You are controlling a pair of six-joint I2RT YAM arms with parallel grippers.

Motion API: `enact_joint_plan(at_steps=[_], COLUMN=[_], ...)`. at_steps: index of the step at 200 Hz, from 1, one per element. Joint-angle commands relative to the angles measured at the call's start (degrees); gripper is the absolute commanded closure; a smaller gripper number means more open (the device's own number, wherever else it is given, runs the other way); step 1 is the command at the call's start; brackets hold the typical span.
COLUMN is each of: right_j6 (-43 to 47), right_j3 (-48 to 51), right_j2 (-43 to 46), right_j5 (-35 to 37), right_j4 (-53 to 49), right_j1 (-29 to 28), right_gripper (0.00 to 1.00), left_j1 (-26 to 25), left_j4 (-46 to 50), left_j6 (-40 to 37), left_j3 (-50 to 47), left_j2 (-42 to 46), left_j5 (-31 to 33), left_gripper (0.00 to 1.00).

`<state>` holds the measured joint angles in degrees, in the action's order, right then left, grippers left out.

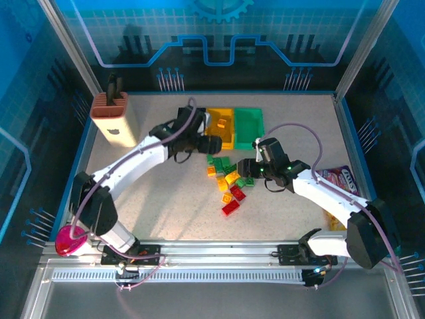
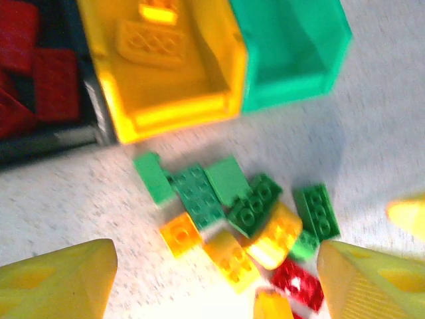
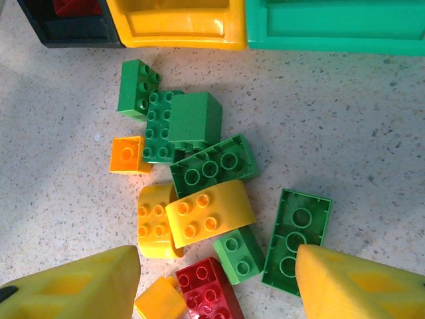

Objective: Sort the legos into containers by color
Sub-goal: Pick up the lego from the middle-left of the table.

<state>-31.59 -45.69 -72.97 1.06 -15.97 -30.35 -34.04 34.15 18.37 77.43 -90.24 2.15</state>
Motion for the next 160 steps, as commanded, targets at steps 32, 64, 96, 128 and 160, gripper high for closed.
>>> enact_joint_plan(at_steps=[32,64,96,128,160], right_j6=[-1.6,-2.2,-2.5,-2.8,-2.6], right_j3=[0.2,0.0,0.1,0.6,0.9], right_j2=[0.9,1.5,2.3,2.8,3.4], right_j5=[2.0,1.6,1.2,1.0,0.9], right_j4=[-0.6,-0.8,-0.8,-0.6,-0.9], right_j1=[1.4,2.6,3.0,3.0,3.2], right_gripper=[0.34,0.33,0.31,0.31,0.31], left_j1=[-12.4,-19.6,-24.5,-26.1,-26.2], left_j4=[-1.2,-1.5,0.9,2.3,2.9], left_j6=[-2.2,-1.8,-2.4,-3.8,-4.8], left_j3=[-13.3,-15.2,-12.4,-8.9,-6.9], left_j2=[6.2,2.2,-5.3,-11.4,-14.2], left_j5=[-3.1,-4.8,-2.4,-0.5,1.4], left_gripper=[0.24,0.25,0.26,0.29,0.32])
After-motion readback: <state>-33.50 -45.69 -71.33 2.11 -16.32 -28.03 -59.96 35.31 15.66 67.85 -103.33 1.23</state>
